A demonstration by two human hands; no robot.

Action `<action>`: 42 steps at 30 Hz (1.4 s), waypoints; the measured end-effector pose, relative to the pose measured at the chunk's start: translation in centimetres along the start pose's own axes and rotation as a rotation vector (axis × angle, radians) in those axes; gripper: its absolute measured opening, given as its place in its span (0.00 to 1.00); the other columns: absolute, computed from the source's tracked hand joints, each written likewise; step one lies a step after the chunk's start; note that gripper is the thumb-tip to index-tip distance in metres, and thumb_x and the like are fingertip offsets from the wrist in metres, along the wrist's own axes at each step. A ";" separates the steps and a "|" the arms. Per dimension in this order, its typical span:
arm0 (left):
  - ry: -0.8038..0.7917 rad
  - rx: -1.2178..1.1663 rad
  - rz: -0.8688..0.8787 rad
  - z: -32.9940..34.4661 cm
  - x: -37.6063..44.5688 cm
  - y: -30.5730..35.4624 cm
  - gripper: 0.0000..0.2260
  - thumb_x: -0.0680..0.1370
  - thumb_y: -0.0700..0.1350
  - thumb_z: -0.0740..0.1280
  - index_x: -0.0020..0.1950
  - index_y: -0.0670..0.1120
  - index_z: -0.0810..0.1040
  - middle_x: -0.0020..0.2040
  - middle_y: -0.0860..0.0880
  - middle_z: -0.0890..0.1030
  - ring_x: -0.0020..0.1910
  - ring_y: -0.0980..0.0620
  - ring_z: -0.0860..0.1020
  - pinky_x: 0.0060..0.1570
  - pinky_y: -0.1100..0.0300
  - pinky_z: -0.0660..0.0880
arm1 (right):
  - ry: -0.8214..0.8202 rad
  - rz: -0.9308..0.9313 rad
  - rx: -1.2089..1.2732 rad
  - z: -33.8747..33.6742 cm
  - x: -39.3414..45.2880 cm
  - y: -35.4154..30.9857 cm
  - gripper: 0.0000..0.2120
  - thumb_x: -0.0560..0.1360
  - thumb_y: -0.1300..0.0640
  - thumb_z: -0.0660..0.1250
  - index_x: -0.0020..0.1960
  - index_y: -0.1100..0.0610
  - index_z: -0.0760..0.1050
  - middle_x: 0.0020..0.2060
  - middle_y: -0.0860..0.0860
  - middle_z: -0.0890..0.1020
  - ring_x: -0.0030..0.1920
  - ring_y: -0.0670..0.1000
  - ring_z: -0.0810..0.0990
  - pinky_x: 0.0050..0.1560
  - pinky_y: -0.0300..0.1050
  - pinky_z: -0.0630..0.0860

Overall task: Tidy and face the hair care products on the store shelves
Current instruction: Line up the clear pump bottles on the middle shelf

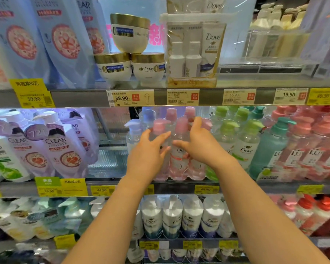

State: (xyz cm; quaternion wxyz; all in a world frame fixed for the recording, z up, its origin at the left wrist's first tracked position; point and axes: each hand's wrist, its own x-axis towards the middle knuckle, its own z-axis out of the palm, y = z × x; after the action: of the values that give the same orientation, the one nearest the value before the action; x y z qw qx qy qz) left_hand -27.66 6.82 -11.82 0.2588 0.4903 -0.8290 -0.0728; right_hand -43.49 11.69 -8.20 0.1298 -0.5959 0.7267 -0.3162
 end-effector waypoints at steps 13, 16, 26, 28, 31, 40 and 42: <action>0.122 -0.057 -0.012 0.3 0.7 -0.9 0.16 0.80 0.47 0.66 0.64 0.64 0.77 0.72 0.51 0.70 0.60 0.46 0.78 0.46 0.48 0.79 | -0.058 -0.133 -0.134 -0.7 -0.1 0.2 0.39 0.77 0.52 0.73 0.79 0.56 0.53 0.35 0.46 0.72 0.41 0.53 0.75 0.40 0.48 0.72; 0.124 -0.087 -0.002 0.1 0.8 -0.9 0.15 0.80 0.48 0.66 0.64 0.64 0.78 0.71 0.52 0.70 0.61 0.48 0.77 0.48 0.49 0.78 | -0.059 -0.117 -0.162 -0.7 0.1 0.3 0.41 0.78 0.50 0.71 0.81 0.55 0.49 0.35 0.46 0.70 0.42 0.53 0.73 0.41 0.48 0.70; 0.382 -0.354 0.054 0.9 -0.5 -0.6 0.12 0.79 0.48 0.69 0.61 0.51 0.83 0.61 0.47 0.82 0.53 0.47 0.83 0.54 0.55 0.78 | 0.109 0.000 0.183 -2.5 -2.1 1.3 0.25 0.79 0.49 0.69 0.74 0.42 0.67 0.64 0.45 0.80 0.41 0.48 0.85 0.39 0.34 0.79; 0.474 -0.353 0.100 1.3 -1.1 -0.4 0.11 0.78 0.47 0.70 0.60 0.48 0.83 0.58 0.46 0.79 0.34 0.49 0.79 0.38 0.58 0.77 | 0.280 0.053 0.275 -3.5 -3.5 2.2 0.05 0.79 0.52 0.70 0.54 0.46 0.80 0.48 0.47 0.85 0.28 0.44 0.82 0.35 0.39 0.79; 0.579 -0.308 0.272 1.6 -1.5 0.6 0.09 0.77 0.45 0.71 0.56 0.45 0.84 0.51 0.45 0.79 0.30 0.55 0.70 0.33 0.65 0.69 | 0.376 0.154 0.180 -4.6 -5.1 3.9 0.03 0.78 0.52 0.71 0.46 0.48 0.81 0.39 0.44 0.83 0.27 0.45 0.83 0.40 0.44 0.81; 0.246 -0.348 0.451 2.8 -1.1 4.6 0.12 0.77 0.42 0.66 0.60 0.48 0.81 0.61 0.52 0.81 0.51 0.56 0.80 0.45 0.63 0.77 | 0.072 0.124 -0.062 -4.4 -3.2 4.7 0.35 0.80 0.47 0.68 0.81 0.51 0.55 0.77 0.46 0.67 0.45 0.51 0.87 0.58 0.56 0.80; 0.173 -0.337 0.362 2.5 -1.1 5.5 0.13 0.77 0.40 0.66 0.60 0.49 0.80 0.65 0.53 0.79 0.55 0.52 0.80 0.48 0.58 0.76 | 0.025 0.093 -0.079 -4.2 -2.3 4.8 0.39 0.79 0.46 0.68 0.82 0.49 0.49 0.78 0.48 0.67 0.43 0.52 0.86 0.53 0.56 0.82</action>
State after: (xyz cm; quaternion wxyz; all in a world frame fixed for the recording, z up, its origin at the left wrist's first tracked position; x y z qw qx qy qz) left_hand -32.79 10.19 -12.32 0.4156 0.2880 -0.8543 -0.1204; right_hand -49.07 15.55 -8.40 0.1114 -0.5622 0.7672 -0.2881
